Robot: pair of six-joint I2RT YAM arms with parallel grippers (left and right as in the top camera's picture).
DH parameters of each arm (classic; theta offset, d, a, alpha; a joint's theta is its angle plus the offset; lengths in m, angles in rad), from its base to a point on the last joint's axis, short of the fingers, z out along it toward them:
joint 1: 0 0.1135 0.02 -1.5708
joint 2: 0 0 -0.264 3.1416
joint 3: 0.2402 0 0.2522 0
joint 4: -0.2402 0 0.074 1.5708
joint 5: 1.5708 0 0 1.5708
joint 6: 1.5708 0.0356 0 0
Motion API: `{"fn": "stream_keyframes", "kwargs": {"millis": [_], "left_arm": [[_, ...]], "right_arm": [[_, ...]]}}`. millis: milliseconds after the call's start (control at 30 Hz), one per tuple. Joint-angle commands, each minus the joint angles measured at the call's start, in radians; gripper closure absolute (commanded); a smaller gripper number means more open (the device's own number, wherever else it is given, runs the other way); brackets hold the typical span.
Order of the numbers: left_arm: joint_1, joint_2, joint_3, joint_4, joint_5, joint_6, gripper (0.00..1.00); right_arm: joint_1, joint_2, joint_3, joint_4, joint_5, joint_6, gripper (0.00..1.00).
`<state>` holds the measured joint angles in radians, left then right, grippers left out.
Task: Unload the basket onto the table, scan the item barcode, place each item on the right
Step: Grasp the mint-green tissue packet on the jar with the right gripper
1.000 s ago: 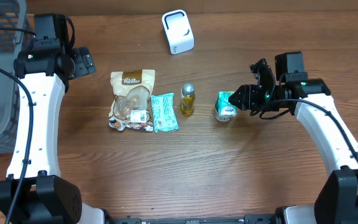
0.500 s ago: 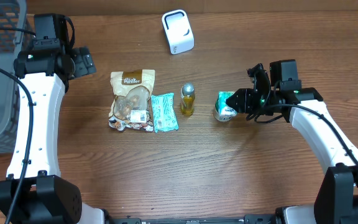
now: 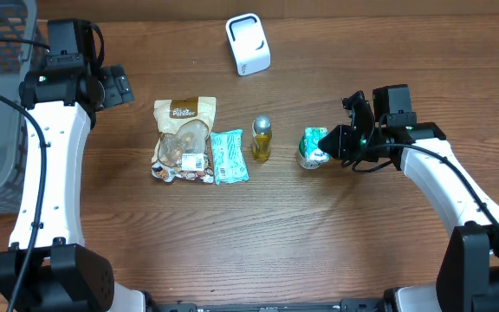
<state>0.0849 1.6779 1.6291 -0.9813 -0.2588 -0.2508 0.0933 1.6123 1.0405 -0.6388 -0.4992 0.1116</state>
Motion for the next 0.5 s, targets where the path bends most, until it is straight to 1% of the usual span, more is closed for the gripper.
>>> {"fn": "stream_keyframes", "kwargs": {"millis": [0,100,300,333,433,467], "left_arm": [[-0.006,0.004,0.003,-0.002,-0.010,0.019,0.01],[-0.006,0.004,0.003,-0.002,-0.010,0.019,0.01],[-0.006,0.004,0.003,-0.002,-0.010,0.019,0.00],[-0.006,0.004,0.003,-0.002,-0.010,0.019,0.00],[-0.006,0.004,0.003,-0.002,-0.010,0.019,0.01],[-0.006,0.004,0.003,-0.002,-0.010,0.019,0.00]], "right_arm": [[-0.003,0.004,0.014,-0.010,-0.043,-0.003,0.93],[-0.020,-0.013,0.053,-0.037,-0.150,-0.003,0.96],[-0.085,-0.044,0.130,-0.103,-0.414,-0.003,0.96],[-0.106,-0.045,0.134,-0.117,-0.516,-0.004,0.96],[-0.127,-0.045,0.133,-0.166,-0.669,-0.031,0.96],[-0.126,-0.045,0.133,-0.190,-0.717,-0.064,0.96]]}}
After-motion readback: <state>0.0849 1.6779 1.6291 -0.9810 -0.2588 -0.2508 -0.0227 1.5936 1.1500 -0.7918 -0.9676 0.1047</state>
